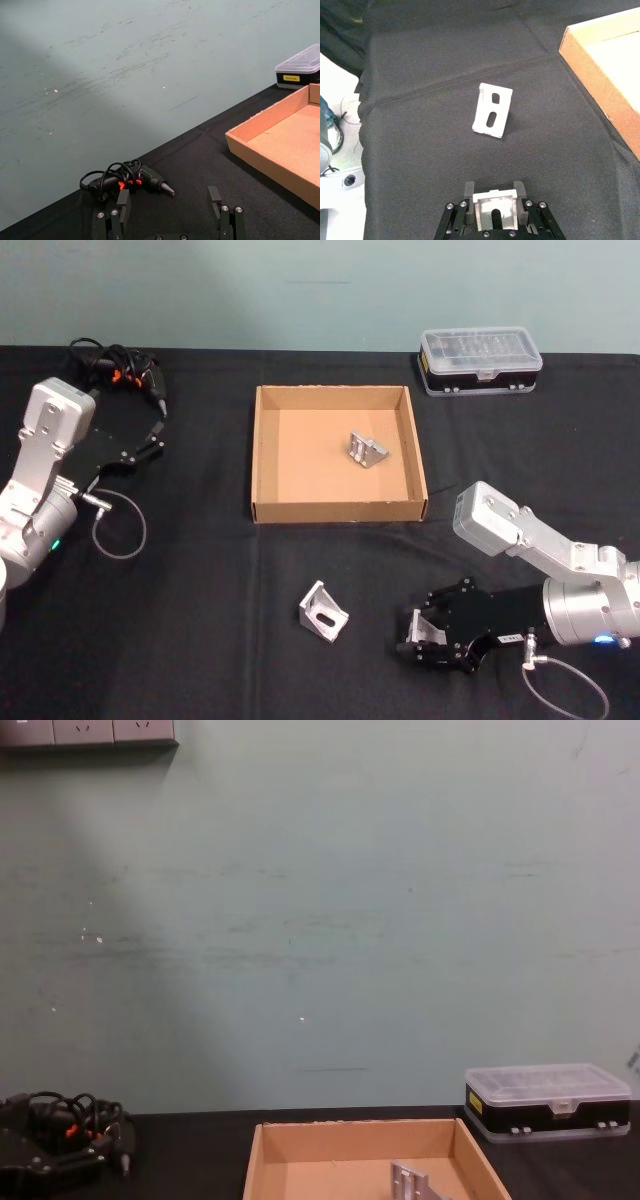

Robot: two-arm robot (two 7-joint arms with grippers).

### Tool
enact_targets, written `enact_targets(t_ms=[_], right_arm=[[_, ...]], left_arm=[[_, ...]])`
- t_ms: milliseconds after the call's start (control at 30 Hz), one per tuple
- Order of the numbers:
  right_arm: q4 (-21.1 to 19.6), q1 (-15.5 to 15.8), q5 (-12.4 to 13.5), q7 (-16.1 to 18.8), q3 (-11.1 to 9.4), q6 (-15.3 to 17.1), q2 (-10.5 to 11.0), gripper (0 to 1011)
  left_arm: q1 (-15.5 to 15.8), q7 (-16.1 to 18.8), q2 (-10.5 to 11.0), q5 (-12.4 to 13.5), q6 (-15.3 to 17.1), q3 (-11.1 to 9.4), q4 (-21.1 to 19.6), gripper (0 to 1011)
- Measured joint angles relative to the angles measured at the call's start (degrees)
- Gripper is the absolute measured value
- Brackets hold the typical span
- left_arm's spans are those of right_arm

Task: Use one hand to pick up the angle iron from the table and place it into the box.

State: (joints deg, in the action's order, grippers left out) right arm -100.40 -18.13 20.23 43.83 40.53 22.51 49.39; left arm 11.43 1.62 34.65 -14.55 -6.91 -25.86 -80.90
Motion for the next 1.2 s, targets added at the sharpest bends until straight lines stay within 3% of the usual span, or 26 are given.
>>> enact_targets(t_ms=[300,633,900,1200], right_arm=[[0.4,-0.5,0.1,0.0,-0.2,-0.3,-0.7,468],[0.3,-2.7,1.8,-0.6,-1.7,-1.6,-3.2,468],[2.6,-6.3,1.8,-2.1,-2.2,-3.7,-7.0,468],[10.1,-11.3,-2.7,-4.7,-1.4,-8.2,-12.5,468]], left_arm=[[0.0,0.0,0.0,0.0,0.0,0.0,0.0,1000],[0.0,0.0,0.0,0.0,0.0,0.0,0.0,1000],[0.0,0.0,0.0,0.0,0.0,0.0,0.0,1000],[0.0,0.0,0.0,0.0,0.0,0.0,0.0,1000]])
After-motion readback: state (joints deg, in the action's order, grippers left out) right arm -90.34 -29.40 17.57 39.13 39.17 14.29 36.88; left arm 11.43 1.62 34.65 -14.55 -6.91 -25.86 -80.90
